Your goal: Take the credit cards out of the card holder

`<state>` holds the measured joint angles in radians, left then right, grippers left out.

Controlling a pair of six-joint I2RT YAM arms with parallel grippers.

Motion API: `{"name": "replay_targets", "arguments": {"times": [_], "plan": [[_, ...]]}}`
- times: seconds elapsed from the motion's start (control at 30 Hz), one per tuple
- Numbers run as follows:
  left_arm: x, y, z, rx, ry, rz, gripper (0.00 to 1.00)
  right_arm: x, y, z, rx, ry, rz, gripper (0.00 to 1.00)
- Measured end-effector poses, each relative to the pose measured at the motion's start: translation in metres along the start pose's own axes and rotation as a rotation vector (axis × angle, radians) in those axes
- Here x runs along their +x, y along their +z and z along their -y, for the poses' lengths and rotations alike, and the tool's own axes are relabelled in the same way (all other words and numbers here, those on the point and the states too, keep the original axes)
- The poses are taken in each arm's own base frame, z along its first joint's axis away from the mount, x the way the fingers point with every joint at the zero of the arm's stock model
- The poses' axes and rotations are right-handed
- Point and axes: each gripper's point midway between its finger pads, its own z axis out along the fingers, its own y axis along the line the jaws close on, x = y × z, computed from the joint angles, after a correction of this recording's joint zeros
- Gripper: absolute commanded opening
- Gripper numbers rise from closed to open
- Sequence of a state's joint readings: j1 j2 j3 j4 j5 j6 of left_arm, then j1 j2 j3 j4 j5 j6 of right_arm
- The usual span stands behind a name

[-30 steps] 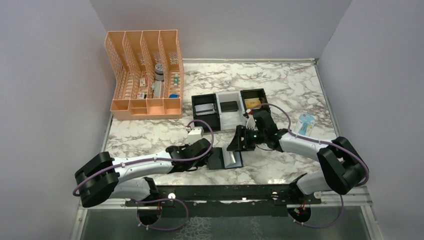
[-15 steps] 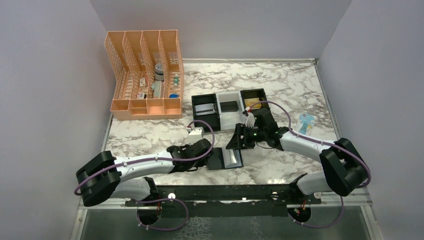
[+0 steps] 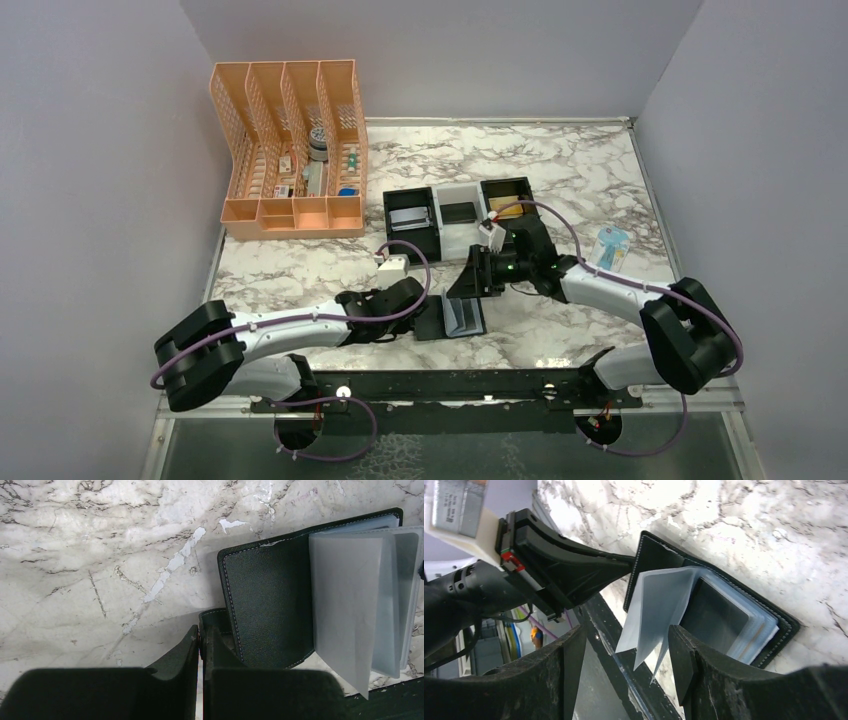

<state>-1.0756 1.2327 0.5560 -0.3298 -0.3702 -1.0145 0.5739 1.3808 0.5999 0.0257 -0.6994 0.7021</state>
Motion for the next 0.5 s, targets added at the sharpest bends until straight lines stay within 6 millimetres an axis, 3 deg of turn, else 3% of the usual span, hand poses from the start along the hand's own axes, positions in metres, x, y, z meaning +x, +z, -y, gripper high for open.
{"name": "replay_targets", "arguments": {"times": [0.5], "plan": [[-0.001, 0.001, 0.002, 0.005, 0.002, -0.001, 0.00, 0.018, 0.032, -0.022, -0.118, -0.012, -0.106, 0.62]]}}
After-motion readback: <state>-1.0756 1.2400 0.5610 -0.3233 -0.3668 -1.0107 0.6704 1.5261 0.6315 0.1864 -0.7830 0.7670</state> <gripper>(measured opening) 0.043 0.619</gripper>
